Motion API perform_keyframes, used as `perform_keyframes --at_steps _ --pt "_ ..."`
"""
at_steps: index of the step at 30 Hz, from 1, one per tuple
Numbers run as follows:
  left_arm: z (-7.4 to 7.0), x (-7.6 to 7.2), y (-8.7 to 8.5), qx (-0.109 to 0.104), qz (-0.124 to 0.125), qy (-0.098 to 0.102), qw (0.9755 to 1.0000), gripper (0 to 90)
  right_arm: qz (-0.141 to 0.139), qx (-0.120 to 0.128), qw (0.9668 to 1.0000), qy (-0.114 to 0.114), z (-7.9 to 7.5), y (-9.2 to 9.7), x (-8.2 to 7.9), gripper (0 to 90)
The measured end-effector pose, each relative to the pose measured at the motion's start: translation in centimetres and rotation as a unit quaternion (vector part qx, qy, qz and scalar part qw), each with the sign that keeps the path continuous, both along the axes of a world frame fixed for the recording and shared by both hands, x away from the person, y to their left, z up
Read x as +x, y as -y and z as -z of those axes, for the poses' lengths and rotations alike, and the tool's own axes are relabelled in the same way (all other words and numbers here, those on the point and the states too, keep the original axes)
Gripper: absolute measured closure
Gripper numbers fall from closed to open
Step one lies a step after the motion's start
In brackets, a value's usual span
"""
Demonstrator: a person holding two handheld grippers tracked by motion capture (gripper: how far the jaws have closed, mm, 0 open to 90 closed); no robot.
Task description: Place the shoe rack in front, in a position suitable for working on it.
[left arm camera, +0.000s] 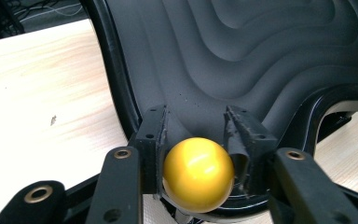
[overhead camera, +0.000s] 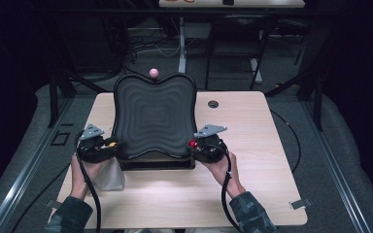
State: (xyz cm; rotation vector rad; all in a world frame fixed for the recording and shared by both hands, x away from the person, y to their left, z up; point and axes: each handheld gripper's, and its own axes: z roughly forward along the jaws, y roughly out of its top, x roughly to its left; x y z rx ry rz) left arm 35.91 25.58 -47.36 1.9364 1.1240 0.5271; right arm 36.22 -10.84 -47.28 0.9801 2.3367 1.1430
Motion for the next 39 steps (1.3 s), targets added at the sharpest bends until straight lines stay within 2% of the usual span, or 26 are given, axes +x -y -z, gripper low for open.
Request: perform_keyframes --at_steps 2,5,9,13,18,22,25,30,35,37,38,39 --pt "-0.3 -0.2 0.0 0.003 -0.004 0.000 1.0000 42.8 0.002 -0.002 1.0000 0.000 0.0 0.0 0.0 59.9" --pt "-0.9 -0.9 -0.4 0.005 -0.008 0.007 0.9999 37.4 0.002 -0.002 1.0000 0.000 0.0 0.0 0.0 60.0" --pt "-1.2 -2.0 -1.6 0.010 -0.030 0.012 0.9994 21.1 0.004 -0.003 1.0000 0.001 0.0 0.0 0.0 60.0" --pt "-1.0 -2.7 -3.0 0.012 -0.047 0.009 0.9988 15.7 0.006 -0.003 1.0000 0.001 0.0 -0.1 -0.1 60.0" --pt "0.3 -3.1 -4.5 0.036 -0.068 -0.009 0.9970 15.0 0.006 -0.003 1.0000 0.001 0.0 -0.1 -0.1 60.0" --pt "2.7 -3.1 -4.7 0.070 -0.070 -0.044 0.9941 12.9 0.006 -0.005 1.0000 0.002 0.0 -0.1 -0.1 60.0" --pt "4.3 -2.8 -4.6 0.090 -0.067 -0.073 0.9910 12.4 0.012 -0.010 0.9999 0.002 -0.1 -0.2 -0.1 60.0" --pt "5.8 -2.1 -4.2 0.117 -0.065 -0.101 0.9858 13.3 0.009 -0.008 0.9999 0.001 -0.1 -0.2 -0.1 60.0" --pt "7.0 -1.6 -4.7 0.130 -0.079 -0.126 0.9804 15.9 0.009 -0.007 0.9999 0.001 -0.1 -0.2 -0.1 60.0" --pt "7.5 -1.5 -4.8 0.136 -0.078 -0.138 0.9779 19.3 0.009 -0.007 0.9999 0.000 -0.1 -0.2 -0.1 60.0" --pt "7.6 -1.4 -4.8 0.135 -0.077 -0.140 0.9779 20.8 0.009 -0.007 0.9999 0.000 -0.1 -0.2 -0.1 60.0" --pt "7.9 -1.4 -4.7 0.138 -0.075 -0.148 0.9765 26.8 0.010 -0.007 0.9999 0.000 -0.1 -0.2 -0.1 60.0"
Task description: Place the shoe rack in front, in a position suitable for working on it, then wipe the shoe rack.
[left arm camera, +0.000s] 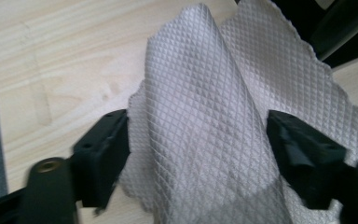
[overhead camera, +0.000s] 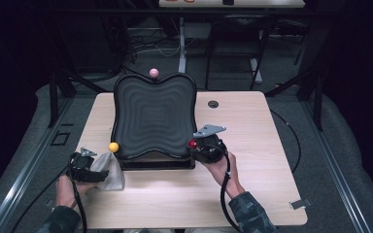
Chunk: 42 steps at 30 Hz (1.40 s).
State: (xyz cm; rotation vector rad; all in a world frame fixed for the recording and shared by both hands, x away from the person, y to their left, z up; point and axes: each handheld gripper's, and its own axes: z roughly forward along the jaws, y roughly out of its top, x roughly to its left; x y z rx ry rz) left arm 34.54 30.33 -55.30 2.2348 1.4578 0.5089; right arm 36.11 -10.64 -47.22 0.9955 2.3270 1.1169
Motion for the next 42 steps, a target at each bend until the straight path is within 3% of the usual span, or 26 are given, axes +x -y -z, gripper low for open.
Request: perform_keyframes --at_steps 2,4,6,12,13,14,16,19,31,34,38,42 --pt "0.2 0.0 0.1 0.002 0.002 -0.006 1.0000 28.2 0.000 0.000 1.0000 0.000 0.0 0.0 0.0 60.0" --pt "0.6 0.1 0.4 0.007 0.004 -0.018 0.9998 36.8 0.000 0.000 1.0000 0.000 0.0 0.0 0.0 60.0" --pt "0.7 0.2 0.3 0.007 0.007 -0.020 0.9998 39.1 0.000 0.000 1.0000 0.000 0.0 0.0 0.0 60.0" --pt "0.7 0.0 0.2 -0.023 0.002 -0.025 0.9994 53.9 0.001 0.000 1.0000 0.000 0.0 0.0 0.0 60.0" --pt "0.7 0.0 0.2 -0.026 0.002 -0.026 0.9993 61.2 0.000 0.000 1.0000 0.000 0.0 0.0 0.0 60.0" --pt "0.7 0.0 0.3 -0.028 0.002 -0.027 0.9993 61.2 0.000 0.000 1.0000 0.000 0.0 0.0 0.0 60.0" --pt "0.7 -0.1 0.3 -0.029 0.003 -0.027 0.9992 72.8 0.000 0.000 1.0000 0.000 0.0 0.0 0.0 60.0" --pt "0.7 -0.1 0.3 -0.029 0.003 -0.027 0.9992 79.7 0.001 -0.002 1.0000 0.001 0.0 0.0 0.0 60.0" --pt "0.6 -0.1 0.2 -0.031 0.002 -0.027 0.9992 84.3 0.000 -0.003 1.0000 0.002 0.0 0.0 0.0 60.0" --pt "0.3 -0.2 -0.1 -0.031 -0.008 -0.022 0.9992 84.7 0.000 -0.003 1.0000 0.002 0.0 0.0 0.0 60.0" --pt "-0.5 -0.4 -1.2 -0.052 -0.030 -0.006 0.9981 84.8 -0.001 -0.004 1.0000 0.002 0.0 0.0 0.1 60.0" --pt "-1.2 -0.8 -1.9 -0.059 -0.042 0.007 0.9973 84.8 -0.001 -0.004 1.0000 0.001 -0.1 0.0 0.1 60.0"
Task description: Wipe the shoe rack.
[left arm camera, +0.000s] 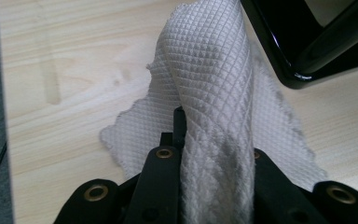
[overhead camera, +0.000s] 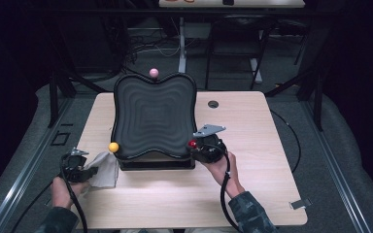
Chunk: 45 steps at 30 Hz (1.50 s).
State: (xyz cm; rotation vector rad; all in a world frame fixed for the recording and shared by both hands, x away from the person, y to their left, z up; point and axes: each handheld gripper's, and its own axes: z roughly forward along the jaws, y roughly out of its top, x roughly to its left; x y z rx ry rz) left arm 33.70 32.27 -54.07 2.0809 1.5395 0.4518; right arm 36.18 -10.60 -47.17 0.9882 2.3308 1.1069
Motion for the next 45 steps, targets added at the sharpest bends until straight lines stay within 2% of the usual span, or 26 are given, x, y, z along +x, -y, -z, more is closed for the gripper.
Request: perform_keyframes --at_steps 1,11,20,23,37,45 --pt "-0.5 -0.2 -0.2 -0.002 -0.004 0.009 0.9999 84.8 0.001 0.000 1.0000 -0.001 0.0 0.0 0.0 60.0" --pt "-2.2 -0.7 -0.7 -0.003 -0.014 0.033 0.9994 84.7 0.000 0.000 1.0000 -0.001 0.0 0.0 0.0 60.0" --pt "-4.3 -1.2 -1.1 -0.012 -0.023 0.068 0.9974 84.8 -0.001 0.001 1.0000 0.001 0.0 0.0 0.0 60.1" --pt "-4.7 -1.3 -1.0 -0.011 -0.022 0.073 0.9970 84.8 0.001 0.001 1.0000 0.001 0.0 0.0 -0.1 60.0" --pt "-7.8 -1.9 -0.2 -0.013 -0.010 0.119 0.9928 84.8 0.003 0.003 1.0000 0.000 0.1 0.0 -0.1 60.0" --pt "-9.5 -2.1 0.0 -0.013 -0.008 0.144 0.9895 84.8 0.003 0.001 1.0000 0.002 0.1 0.0 -0.1 60.0"
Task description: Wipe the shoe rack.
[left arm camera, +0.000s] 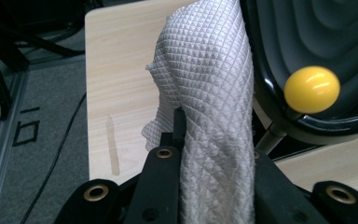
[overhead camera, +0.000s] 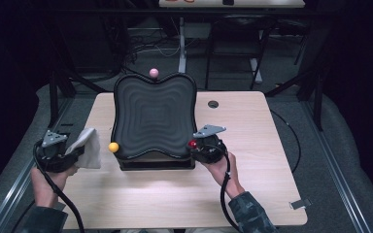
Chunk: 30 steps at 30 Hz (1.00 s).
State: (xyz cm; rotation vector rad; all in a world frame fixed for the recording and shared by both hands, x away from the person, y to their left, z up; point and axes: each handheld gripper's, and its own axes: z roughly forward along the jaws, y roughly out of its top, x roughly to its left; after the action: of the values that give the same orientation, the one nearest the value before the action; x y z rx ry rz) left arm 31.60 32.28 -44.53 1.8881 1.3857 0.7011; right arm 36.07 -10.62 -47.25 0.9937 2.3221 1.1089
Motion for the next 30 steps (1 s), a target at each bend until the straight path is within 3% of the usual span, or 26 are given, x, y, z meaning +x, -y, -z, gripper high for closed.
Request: perform_keyframes --at_steps 12,30 --pt "-3.8 0.5 1.6 0.001 0.022 0.046 0.9987 84.8 0.000 0.000 1.0000 0.001 0.0 0.0 0.0 60.1" --pt "-6.9 1.9 4.9 0.010 0.065 0.072 0.9952 84.8 -0.001 0.000 1.0000 0.000 0.0 0.1 0.0 60.1"
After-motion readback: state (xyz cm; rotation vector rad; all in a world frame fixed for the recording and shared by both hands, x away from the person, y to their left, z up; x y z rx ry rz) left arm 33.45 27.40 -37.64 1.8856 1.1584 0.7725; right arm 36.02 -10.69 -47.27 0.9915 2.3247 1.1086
